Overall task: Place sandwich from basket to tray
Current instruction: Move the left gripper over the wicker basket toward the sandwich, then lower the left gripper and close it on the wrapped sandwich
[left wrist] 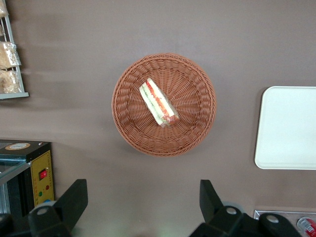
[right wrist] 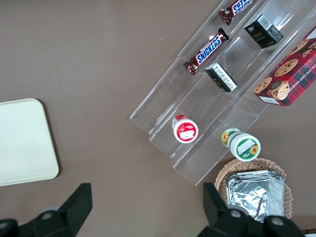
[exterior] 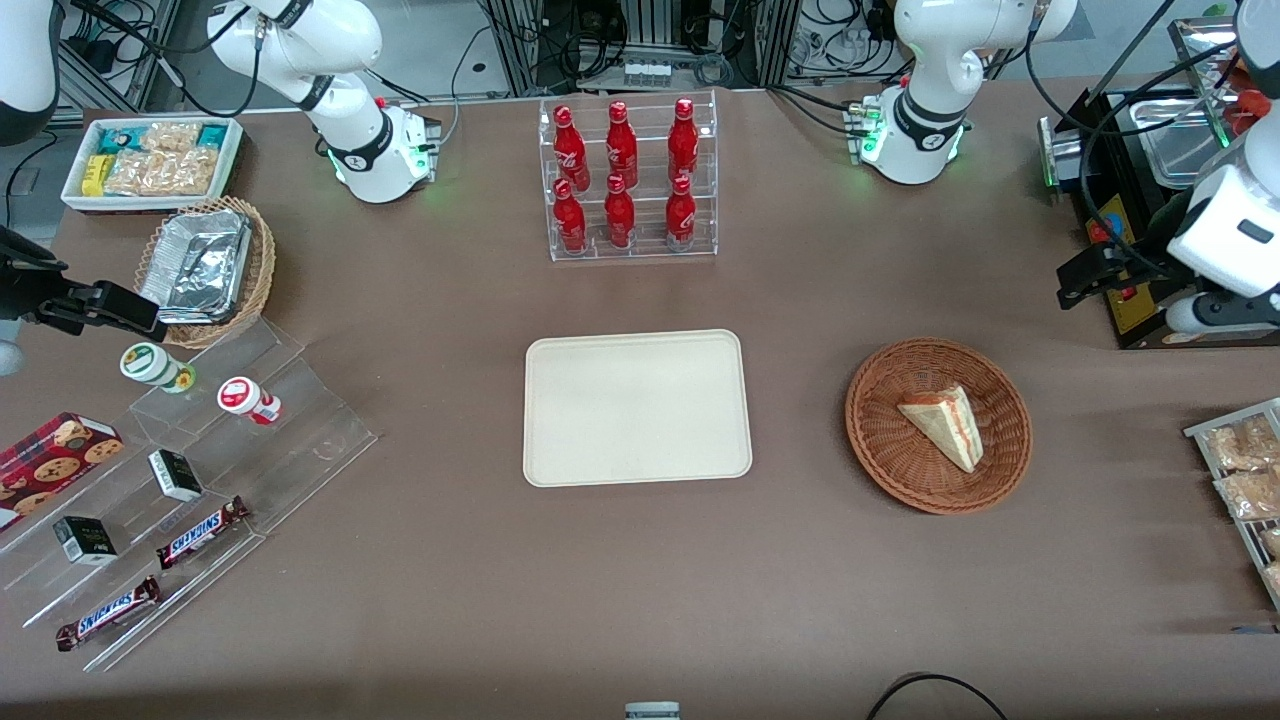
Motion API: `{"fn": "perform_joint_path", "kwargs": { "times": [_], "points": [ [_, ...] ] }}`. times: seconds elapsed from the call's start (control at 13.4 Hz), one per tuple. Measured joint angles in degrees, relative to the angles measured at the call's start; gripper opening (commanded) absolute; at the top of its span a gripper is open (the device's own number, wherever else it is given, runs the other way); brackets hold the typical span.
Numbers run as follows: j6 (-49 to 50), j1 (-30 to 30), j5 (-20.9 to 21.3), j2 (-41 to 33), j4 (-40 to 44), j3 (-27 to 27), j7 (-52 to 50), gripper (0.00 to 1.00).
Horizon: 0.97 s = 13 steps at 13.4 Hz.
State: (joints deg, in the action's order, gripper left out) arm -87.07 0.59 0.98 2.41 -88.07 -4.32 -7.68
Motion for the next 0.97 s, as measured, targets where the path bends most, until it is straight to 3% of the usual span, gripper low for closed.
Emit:
{"fn": "perform_joint_path", "kwargs": {
  "times": [0.22,0.97],
  "points": [
    [-2.45,0.4,0.01,2.38,-2.0,-0.37,-0.05,1.0],
    [-28.53,1.62,0.01,4.05,-23.2,-0.6,-15.13,1.0]
  ]
}}
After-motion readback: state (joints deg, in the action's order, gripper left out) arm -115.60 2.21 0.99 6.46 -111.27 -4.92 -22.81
